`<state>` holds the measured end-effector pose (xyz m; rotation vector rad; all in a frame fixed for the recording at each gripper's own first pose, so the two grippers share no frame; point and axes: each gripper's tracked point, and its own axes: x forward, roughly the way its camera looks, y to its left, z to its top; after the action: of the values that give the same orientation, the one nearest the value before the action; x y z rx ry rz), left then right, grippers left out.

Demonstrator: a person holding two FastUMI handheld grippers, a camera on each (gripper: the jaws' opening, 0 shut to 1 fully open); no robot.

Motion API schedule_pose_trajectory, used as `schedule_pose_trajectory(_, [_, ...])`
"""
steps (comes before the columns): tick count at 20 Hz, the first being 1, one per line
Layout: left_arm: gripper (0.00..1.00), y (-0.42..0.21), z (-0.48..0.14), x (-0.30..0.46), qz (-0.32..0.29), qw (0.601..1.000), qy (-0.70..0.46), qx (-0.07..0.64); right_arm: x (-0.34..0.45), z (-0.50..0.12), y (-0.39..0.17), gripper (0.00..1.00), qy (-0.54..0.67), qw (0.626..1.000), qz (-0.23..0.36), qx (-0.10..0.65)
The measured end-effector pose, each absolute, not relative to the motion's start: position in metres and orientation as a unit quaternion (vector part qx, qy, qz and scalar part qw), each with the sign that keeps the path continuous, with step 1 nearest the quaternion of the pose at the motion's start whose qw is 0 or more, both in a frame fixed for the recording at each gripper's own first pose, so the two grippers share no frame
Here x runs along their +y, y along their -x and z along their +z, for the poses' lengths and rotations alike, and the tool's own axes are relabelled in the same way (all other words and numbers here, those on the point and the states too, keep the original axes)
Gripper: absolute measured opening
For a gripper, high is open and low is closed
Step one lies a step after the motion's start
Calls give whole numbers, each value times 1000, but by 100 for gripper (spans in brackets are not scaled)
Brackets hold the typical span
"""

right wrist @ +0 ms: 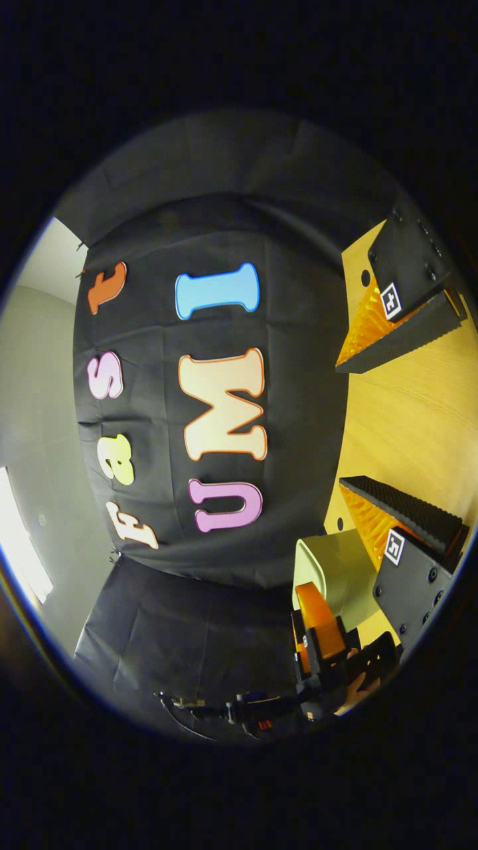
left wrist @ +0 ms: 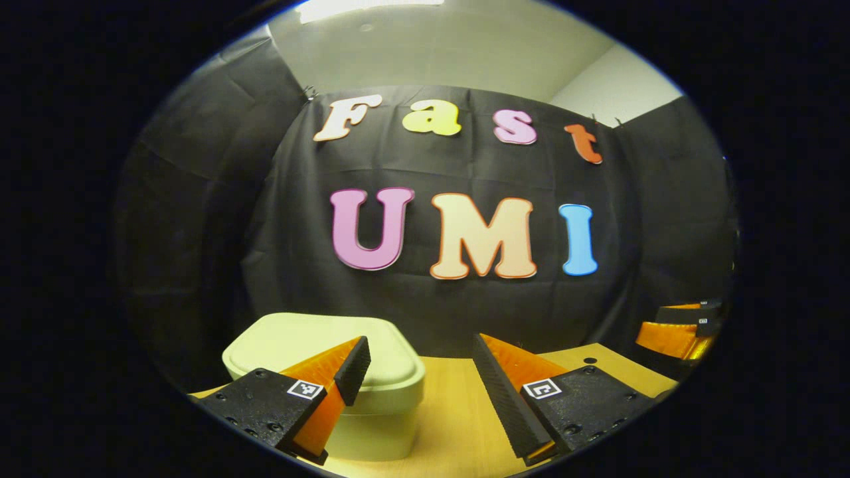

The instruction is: Press the lid of the desktop garbage bin to open it, pick up the crumpled paper on the desktop and throw it into the bin, then pick up the pop can on the desktop and drop it into the bin, and finally close the garbage bin lid.

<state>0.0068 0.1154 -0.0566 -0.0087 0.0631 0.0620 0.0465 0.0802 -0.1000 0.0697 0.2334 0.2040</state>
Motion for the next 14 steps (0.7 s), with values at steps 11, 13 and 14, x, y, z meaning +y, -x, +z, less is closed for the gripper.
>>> schedule_pose_trajectory(11, [93, 5, -53, 7, -44, 998, 22, 25, 10, -64, -24, 97, -22, 996, 33, 78])
schedule_pose_trajectory(13, [93, 4, -57, -2, -51, 998, 23, 34, 2, -60, -21, 98, -26, 997, 24, 74])
schedule_pose_trajectory(14, [93, 3, -57, -5, -54, 998, 24, 37, -2, -59, -20, 98, -26, 997, 20, 74])
